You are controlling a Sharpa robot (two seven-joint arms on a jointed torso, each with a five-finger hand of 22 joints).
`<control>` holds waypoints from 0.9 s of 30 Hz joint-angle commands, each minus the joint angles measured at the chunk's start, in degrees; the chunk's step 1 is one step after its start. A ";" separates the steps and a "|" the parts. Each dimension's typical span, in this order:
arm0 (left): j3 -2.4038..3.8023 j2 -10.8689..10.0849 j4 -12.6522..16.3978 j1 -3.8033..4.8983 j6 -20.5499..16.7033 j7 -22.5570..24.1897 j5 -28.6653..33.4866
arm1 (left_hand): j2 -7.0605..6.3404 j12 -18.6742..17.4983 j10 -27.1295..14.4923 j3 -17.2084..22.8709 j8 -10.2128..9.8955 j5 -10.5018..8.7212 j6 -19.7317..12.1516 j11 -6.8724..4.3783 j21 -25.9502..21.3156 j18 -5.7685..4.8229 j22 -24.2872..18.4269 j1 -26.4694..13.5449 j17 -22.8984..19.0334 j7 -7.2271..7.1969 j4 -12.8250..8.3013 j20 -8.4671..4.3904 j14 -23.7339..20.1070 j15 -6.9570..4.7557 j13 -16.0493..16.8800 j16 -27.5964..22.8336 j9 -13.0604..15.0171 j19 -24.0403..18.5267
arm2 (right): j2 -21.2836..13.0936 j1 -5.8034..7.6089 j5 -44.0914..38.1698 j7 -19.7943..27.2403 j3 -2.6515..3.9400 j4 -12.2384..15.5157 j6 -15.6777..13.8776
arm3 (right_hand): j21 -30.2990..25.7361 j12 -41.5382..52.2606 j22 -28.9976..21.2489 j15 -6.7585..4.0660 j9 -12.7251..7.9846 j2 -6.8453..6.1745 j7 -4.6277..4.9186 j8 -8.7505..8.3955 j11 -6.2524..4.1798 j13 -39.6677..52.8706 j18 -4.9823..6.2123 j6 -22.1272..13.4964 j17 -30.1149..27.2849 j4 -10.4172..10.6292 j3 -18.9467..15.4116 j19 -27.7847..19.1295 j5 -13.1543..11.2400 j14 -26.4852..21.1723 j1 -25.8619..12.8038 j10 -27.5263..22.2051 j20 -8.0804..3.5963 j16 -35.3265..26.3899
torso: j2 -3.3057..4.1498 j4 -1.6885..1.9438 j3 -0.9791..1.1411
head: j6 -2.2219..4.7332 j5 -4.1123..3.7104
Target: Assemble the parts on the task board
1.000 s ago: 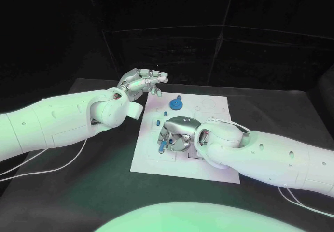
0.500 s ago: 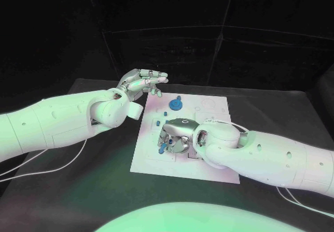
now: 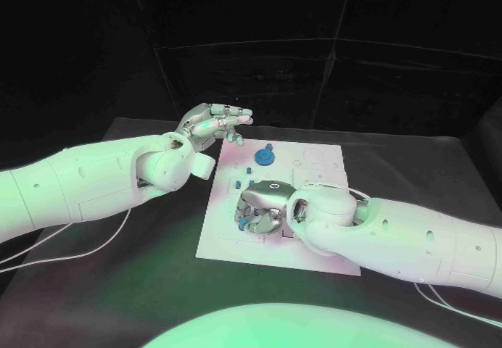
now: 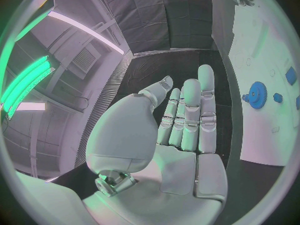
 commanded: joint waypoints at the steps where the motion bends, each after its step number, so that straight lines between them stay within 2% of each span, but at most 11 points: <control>1: 0.03 -0.04 0.09 0.07 0.73 0.27 0.09 | 0.43 0.38 -0.34 -0.33 0.33 -0.08 0.01 -0.06 -0.21 0.32 -0.09 0.35 -0.06 -0.16 0.02 0.15 -0.25 -0.03 0.10 -0.11 0.07 -0.15 | 0.08 0.06 -0.69 0.06 -0.04 0.09 -0.98 | -0.36 -0.29 -0.11 0.53 -0.04 -0.25 0.03 -0.22 0.10 0.11 -0.60 -1.10 -0.02 0.11 -0.33 -0.16 -0.10 0.69 -0.82 -0.64 0.33 -0.14 | 0.01 0.01 -0.01 | 0.00 0.02; 5: 0.03 -0.09 0.14 0.07 0.76 0.30 0.09 | 0.53 0.51 -0.33 -0.39 0.40 -0.06 0.02 -0.07 -0.25 0.32 -0.13 0.38 -0.09 -0.17 0.03 0.14 -0.29 -0.03 0.11 -0.07 0.06 -0.14 | 0.02 0.06 -0.70 0.06 -0.10 0.06 -2.49 | -0.66 -0.50 -0.70 0.69 -0.01 -0.82 0.14 -0.19 0.31 0.11 -0.48 -2.83 -0.13 0.13 -0.71 -0.52 0.02 0.61 -1.44 -1.68 0.49 -0.16 | -0.01 0.01 0.00 | -0.03 0.04; 11: 0.03 -0.13 0.13 0.07 0.70 0.38 0.09 | 0.63 0.58 -0.31 -0.36 0.44 -0.06 0.04 -0.09 -0.26 0.33 -0.14 0.45 -0.10 -0.19 0.01 0.14 -0.30 -0.04 0.11 -0.06 0.07 -0.13 | -0.24 0.05 0.28 1.23 -0.12 0.35 -8.06 | -3.53 -0.90 -6.04 0.99 0.09 -1.86 0.14 -0.04 0.62 0.16 0.38 -6.12 -2.93 -0.25 -2.38 -3.21 0.08 -0.70 -2.07 -5.59 0.76 -1.69 | 0.01 -0.03 0.06 | 0.00 0.00; 16: 0.03 -0.16 0.11 0.07 0.73 0.37 0.09 | 0.64 0.58 -0.31 -0.36 0.44 -0.05 0.05 -0.09 -0.27 0.33 -0.14 0.46 -0.10 -0.19 0.01 0.14 -0.30 -0.04 0.11 -0.06 0.07 -0.13 | -1.18 0.03 1.47 2.39 -0.13 0.91 -11.96 | -5.63 -0.11 -9.64 1.27 0.14 -1.91 0.11 0.01 0.90 0.40 0.97 -7.79 -5.49 -0.45 -4.77 -5.18 0.64 -2.05 -2.27 -8.53 0.96 -3.02 | 0.00 -0.02 0.07 | 0.10 -0.09; 22: 0.03 -0.36 0.12 0.07 0.70 0.32 0.09 | 0.64 0.58 -0.31 -0.36 0.44 -0.05 0.05 -0.09 -0.27 0.33 -0.14 0.46 -0.10 -0.19 0.01 0.14 -0.30 -0.04 0.11 -0.06 0.07 -0.13 | -4.66 0.06 4.29 4.17 -0.09 3.24 -14.61 | -5.24 2.53 -8.87 1.14 0.33 -1.63 0.25 0.37 0.73 0.80 0.87 -7.48 -4.38 -0.47 -7.53 -4.77 2.14 -1.58 -2.37 -8.66 0.90 -1.88 | -0.10 -0.12 0.04 | 0.19 -0.21; 25: 0.03 -0.48 0.14 0.07 0.69 0.31 0.09 | 0.64 0.58 -0.31 -0.36 0.44 -0.05 0.05 -0.09 -0.27 0.33 -0.14 0.46 -0.10 -0.19 0.01 0.14 -0.30 -0.04 0.11 -0.06 0.07 -0.13 | -8.52 0.40 9.09 5.26 0.06 5.91 -16.18 | -3.79 4.76 -6.30 1.03 0.50 -1.41 0.32 0.86 0.59 1.09 0.43 -6.05 -2.86 0.10 -9.37 -3.38 2.97 -0.78 -3.16 -6.93 0.88 -0.72 | -0.18 -0.12 -0.01 | 0.42 -0.75; 27: 0.03 -0.57 0.17 0.07 0.69 0.31 0.09 | 0.64 0.58 -0.31 -0.36 0.44 -0.05 0.05 -0.09 -0.27 0.33 -0.14 0.46 -0.10 -0.19 0.01 0.14 -0.30 -0.04 0.11 -0.06 0.07 -0.13 | -11.35 0.88 13.76 5.47 0.45 7.56 -17.08 | -1.45 6.78 -2.08 0.85 0.69 -1.07 0.50 1.44 0.34 1.59 -0.24 -4.60 -0.06 0.81 -10.26 -1.33 3.17 0.26 -3.98 -3.86 0.83 0.97 | -0.16 -0.15 0.00 | 0.64 -1.27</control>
